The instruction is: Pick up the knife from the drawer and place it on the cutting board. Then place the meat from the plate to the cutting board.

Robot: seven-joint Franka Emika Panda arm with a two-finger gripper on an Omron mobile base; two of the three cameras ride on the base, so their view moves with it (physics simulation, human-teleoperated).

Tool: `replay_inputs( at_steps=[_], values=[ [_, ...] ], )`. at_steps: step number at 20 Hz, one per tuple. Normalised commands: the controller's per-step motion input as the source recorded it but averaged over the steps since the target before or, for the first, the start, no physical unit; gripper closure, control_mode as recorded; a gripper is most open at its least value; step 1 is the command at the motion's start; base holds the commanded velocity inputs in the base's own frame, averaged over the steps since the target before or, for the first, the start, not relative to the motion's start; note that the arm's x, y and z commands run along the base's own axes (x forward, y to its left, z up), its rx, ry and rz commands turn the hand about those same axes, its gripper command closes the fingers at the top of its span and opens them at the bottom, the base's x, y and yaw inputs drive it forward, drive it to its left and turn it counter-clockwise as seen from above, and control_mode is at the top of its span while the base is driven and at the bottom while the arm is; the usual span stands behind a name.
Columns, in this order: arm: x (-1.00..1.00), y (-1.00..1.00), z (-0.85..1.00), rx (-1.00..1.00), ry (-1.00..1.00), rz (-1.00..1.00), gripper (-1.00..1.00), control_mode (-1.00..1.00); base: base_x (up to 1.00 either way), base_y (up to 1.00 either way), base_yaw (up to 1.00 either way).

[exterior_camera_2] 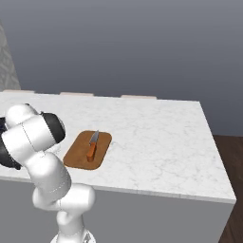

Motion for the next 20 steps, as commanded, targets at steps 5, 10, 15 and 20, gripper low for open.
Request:
replay_inputs(
  at_steps=[5, 10, 15, 20],
  values=[
    [-0.11, -0.76, 0.74, 0.03, 0.02, -0.09, 1.00, -1.00, 0.00, 0.00, 0.00],
    [0.00, -0.86, 0.37, 0.02, 0.08, -0.13, 1.00, -1.00, 0.00, 0.00, 0.00],
    [0.03, -0.69, 0.01, 0.00, 0.04, -0.11, 1.00, -1.00, 0.00, 0.00, 0.00],
    [0.20, -0.33, -0.03, 0.00, 0.06, -0.08, 1.00, -1.00, 0.00, 0.00, 0.00]
  ],
)
